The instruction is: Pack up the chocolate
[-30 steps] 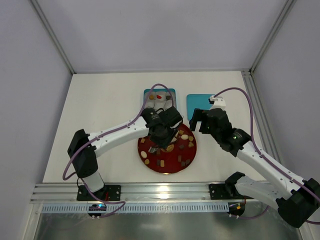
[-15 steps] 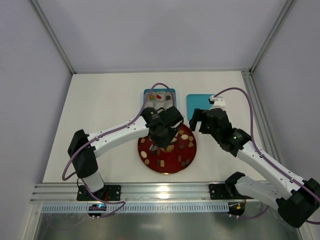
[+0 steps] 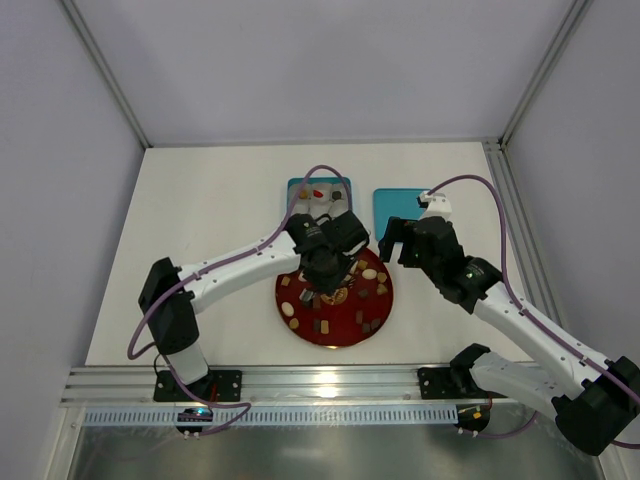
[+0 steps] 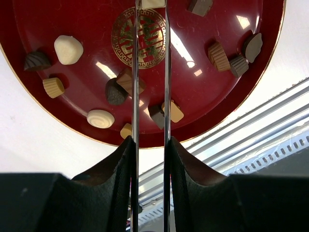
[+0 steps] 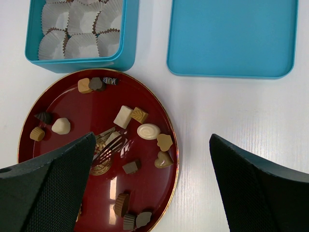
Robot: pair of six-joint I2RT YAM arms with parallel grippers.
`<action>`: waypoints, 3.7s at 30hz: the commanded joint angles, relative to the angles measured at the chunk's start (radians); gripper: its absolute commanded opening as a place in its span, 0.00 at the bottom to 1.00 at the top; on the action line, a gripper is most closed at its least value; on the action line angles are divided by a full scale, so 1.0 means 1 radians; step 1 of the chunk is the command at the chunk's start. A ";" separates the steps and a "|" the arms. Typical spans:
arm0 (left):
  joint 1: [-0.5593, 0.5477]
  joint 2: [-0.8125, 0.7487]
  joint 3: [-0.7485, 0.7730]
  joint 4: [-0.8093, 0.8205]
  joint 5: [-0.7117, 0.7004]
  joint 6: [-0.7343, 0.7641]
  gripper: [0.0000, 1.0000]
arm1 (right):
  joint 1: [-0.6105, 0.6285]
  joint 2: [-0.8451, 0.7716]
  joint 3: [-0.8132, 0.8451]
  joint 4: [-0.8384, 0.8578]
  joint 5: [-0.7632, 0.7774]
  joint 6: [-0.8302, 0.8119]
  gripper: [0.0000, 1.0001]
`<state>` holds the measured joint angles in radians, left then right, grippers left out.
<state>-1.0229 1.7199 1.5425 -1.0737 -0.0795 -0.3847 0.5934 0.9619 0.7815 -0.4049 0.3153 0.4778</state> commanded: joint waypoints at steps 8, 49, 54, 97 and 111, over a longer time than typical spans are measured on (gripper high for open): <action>-0.006 -0.039 0.088 -0.043 -0.058 0.017 0.25 | -0.003 -0.018 0.012 0.026 0.011 0.010 1.00; 0.336 0.135 0.376 0.014 -0.246 0.050 0.26 | -0.003 0.009 0.038 0.028 0.010 -0.013 1.00; 0.368 0.207 0.419 0.012 -0.259 0.060 0.25 | -0.003 0.012 0.038 0.029 0.013 -0.015 1.00; 0.385 0.219 0.361 0.015 -0.264 0.069 0.37 | -0.003 0.009 0.030 0.032 -0.001 -0.005 1.00; 0.383 0.227 0.433 -0.015 -0.270 0.086 0.40 | -0.003 0.015 0.038 0.034 0.001 -0.007 1.00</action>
<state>-0.6456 1.9728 1.9144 -1.0908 -0.3321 -0.3157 0.5934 0.9840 0.7815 -0.4038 0.3107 0.4736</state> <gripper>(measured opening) 0.399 0.996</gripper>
